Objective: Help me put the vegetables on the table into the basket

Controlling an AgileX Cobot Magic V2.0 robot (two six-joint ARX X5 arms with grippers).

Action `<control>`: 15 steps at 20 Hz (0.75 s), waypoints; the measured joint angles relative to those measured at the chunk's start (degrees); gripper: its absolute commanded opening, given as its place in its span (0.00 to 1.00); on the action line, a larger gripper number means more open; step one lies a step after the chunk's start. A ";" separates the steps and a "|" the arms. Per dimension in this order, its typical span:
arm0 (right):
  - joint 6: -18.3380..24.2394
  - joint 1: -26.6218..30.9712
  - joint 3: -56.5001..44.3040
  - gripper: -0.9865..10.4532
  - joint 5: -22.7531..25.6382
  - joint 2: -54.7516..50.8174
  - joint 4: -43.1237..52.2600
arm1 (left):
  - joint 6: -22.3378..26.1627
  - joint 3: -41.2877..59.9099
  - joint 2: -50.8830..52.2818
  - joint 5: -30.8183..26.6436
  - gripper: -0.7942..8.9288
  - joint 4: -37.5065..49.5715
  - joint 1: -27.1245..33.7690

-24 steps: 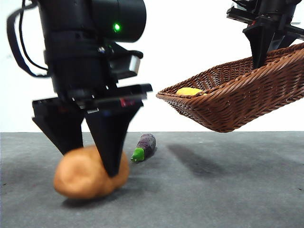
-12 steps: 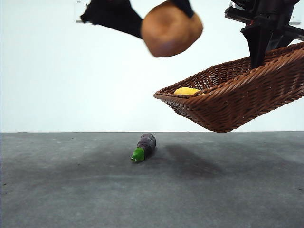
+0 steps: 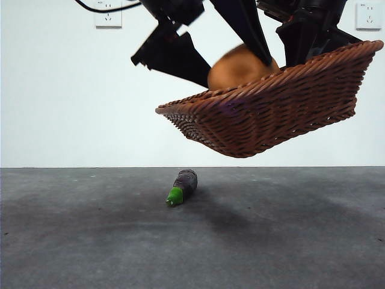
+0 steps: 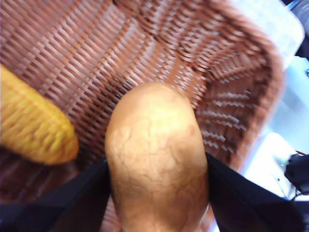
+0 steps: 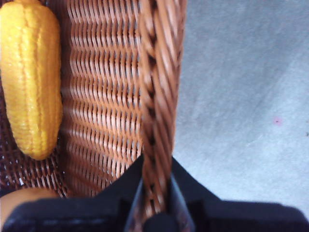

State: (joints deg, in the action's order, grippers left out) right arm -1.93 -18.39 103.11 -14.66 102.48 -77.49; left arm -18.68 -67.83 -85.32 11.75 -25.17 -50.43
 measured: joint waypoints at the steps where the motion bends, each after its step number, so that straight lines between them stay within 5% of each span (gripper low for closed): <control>1: -0.11 -0.02 0.00 0.08 -0.17 0.00 -0.02 | -0.76 0.00 -0.42 -0.02 0.48 0.70 0.00; 3: -0.28 -0.15 0.00 0.08 -0.17 0.00 0.00 | -1.92 0.00 -0.48 -0.07 0.61 1.68 0.00; 7: -0.42 -0.24 0.00 0.08 -0.15 0.00 0.00 | -2.45 -0.13 -0.48 0.57 0.64 3.50 -0.04; 11: -0.37 1.51 0.00 0.08 -0.24 0.00 0.00 | -1.86 -8.33 -0.61 1.03 0.64 -3.61 -0.04; 15: 0.48 8.35 0.00 0.08 -0.22 0.00 0.00 | 2.51 -19.08 -0.57 -14.60 0.64 -14.34 1.75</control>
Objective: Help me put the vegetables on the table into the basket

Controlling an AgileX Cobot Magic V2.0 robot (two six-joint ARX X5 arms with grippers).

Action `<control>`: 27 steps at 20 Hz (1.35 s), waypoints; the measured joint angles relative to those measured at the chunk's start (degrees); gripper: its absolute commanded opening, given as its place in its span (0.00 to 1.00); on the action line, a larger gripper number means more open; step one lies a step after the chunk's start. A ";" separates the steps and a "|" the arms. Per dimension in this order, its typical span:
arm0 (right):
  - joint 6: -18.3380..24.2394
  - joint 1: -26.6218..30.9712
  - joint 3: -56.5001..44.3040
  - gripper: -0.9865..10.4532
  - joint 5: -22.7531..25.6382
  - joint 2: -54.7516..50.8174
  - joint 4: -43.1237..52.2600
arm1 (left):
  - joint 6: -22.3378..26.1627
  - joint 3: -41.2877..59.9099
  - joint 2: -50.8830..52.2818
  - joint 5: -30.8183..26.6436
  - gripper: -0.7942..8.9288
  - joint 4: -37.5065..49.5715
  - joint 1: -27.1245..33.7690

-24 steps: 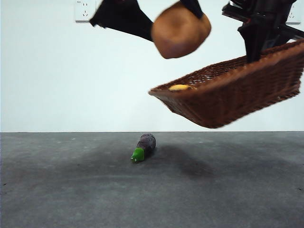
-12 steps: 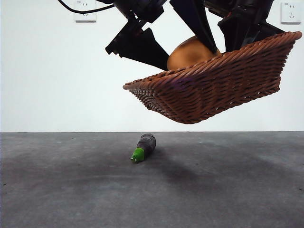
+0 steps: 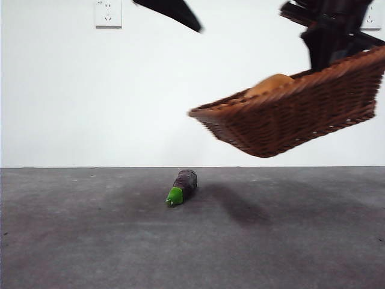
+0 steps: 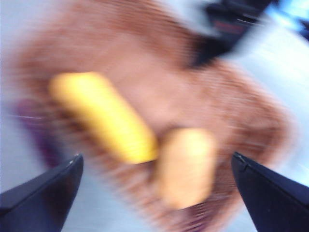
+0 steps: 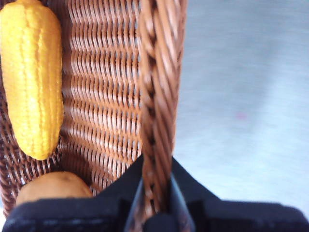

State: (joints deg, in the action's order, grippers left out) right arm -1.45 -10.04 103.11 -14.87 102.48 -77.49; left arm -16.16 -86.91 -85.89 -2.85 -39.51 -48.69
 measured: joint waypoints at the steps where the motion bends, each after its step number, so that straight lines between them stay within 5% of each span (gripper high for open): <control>1: 0.35 2.21 0.00 0.08 -0.04 0.00 0.00 | 0.33 -0.15 0.02 -0.50 0.64 -0.98 2.36; 5: 1.27 10.27 0.00 0.08 -0.04 0.00 0.00 | 0.70 -0.11 -6.51 9.73 0.64 -1.73 14.47; 10: 2.58 12.96 0.00 0.08 0.02 0.00 0.00 | 0.70 -7.23 -22.21 14.19 0.64 -0.81 21.09; 17: 3.48 12.94 0.00 0.08 0.02 0.00 0.00 | 0.70 -28.50 -42.51 13.88 0.64 -7.41 21.57; 25: 4.28 12.94 0.00 0.08 0.00 0.00 0.00 | 0.70 -29.42 -47.01 9.40 0.63 -9.22 21.33; 27: 4.31 12.94 0.00 0.08 -0.02 0.00 0.00 | 0.72 -29.44 -47.65 8.96 0.53 -9.22 20.96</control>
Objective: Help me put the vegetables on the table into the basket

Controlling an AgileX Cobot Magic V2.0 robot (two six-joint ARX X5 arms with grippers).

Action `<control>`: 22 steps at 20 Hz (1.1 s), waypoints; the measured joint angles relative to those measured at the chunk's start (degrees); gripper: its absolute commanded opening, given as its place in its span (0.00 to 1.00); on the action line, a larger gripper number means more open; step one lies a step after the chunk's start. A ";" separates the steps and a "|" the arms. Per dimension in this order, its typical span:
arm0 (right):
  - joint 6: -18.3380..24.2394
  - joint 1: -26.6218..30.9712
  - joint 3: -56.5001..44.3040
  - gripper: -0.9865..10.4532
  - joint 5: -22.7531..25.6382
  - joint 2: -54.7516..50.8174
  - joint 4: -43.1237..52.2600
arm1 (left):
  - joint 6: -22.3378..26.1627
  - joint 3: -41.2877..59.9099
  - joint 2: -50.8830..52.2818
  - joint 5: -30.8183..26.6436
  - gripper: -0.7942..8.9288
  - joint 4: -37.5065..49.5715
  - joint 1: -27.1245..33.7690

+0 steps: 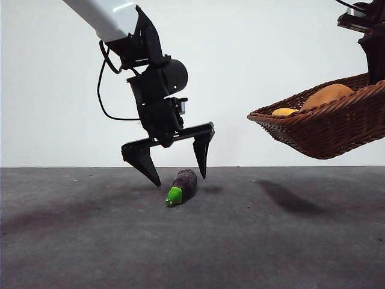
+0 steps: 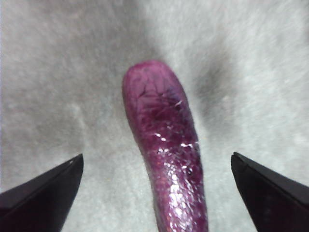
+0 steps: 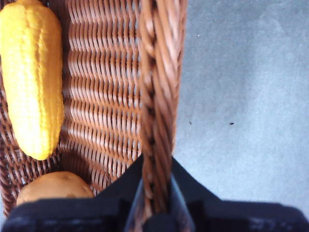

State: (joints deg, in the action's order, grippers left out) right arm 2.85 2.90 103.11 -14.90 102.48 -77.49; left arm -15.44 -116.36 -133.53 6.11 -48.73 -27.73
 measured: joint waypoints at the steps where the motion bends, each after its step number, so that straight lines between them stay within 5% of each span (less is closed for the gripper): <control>1: 0.00 0.00 0.00 0.08 0.00 0.00 0.00 | -0.02 0.00 -0.26 -0.13 0.44 0.09 -0.26; 4: 0.00 0.00 0.00 0.08 0.00 0.00 0.00 | 0.17 -0.02 -0.35 -1.07 0.26 0.52 -1.05; 9: 0.02 0.00 0.00 0.08 -0.02 0.00 0.00 | 1.38 -0.02 -0.35 -1.44 0.10 0.37 -1.40; 16: -0.37 -0.15 0.00 0.08 0.04 0.00 0.00 | 2.84 0.00 2.34 2.97 0.10 -2.10 -1.05; 22: -3.06 -3.43 0.00 0.08 1.44 0.00 0.07 | 2.99 -0.48 18.21 8.31 0.10 -0.42 -1.07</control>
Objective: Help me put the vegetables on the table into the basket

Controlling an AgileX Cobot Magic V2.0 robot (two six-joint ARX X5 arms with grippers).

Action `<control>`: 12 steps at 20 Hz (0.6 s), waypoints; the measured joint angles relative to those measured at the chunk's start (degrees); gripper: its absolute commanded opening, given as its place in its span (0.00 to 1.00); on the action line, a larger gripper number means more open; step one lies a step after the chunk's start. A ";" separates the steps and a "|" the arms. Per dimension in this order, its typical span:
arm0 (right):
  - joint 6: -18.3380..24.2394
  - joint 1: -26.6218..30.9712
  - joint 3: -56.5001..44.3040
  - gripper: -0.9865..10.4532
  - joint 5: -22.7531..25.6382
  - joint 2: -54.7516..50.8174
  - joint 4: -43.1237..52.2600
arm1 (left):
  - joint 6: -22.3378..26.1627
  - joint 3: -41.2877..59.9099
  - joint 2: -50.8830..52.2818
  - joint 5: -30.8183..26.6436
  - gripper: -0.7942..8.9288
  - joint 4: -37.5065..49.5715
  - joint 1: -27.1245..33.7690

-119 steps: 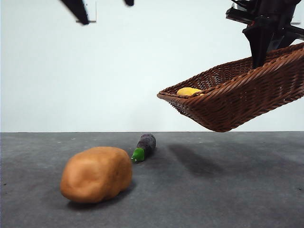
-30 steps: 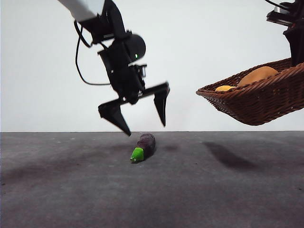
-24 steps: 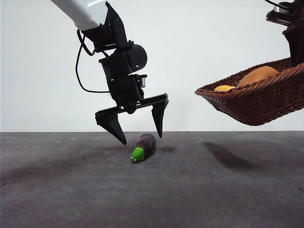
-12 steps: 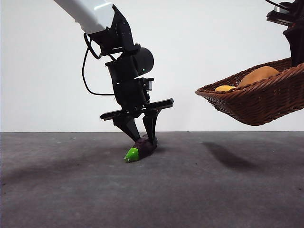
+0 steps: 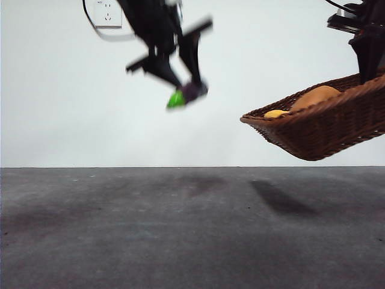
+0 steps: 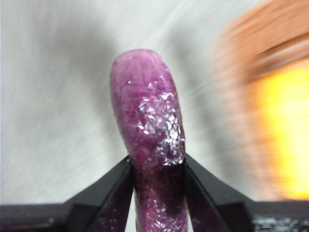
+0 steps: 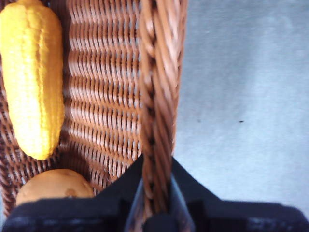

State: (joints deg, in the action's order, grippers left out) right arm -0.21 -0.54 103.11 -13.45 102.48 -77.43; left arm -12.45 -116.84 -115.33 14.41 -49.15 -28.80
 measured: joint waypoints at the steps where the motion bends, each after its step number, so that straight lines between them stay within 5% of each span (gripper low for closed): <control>1: -0.37 -0.83 0.00 0.08 -0.02 0.00 0.17 | -0.02 0.00 1.68 3.43 0.10 0.02 -0.15; 3: -0.87 -2.91 0.00 0.08 -0.35 0.00 1.25 | -0.70 0.00 3.48 11.93 0.10 1.11 -0.70; 6: -1.11 -5.95 0.00 0.08 -7.39 0.00 2.58 | -3.50 0.02 3.91 22.27 0.10 1.99 -1.40; 12: -1.36 -11.91 0.00 0.08 -10.69 0.00 3.23 | -6.21 0.04 3.91 22.03 0.11 0.15 -1.66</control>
State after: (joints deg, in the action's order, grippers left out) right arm -1.56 -12.45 103.11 -24.14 102.48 -74.19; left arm -18.65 -116.79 -111.42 36.45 -48.99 -30.46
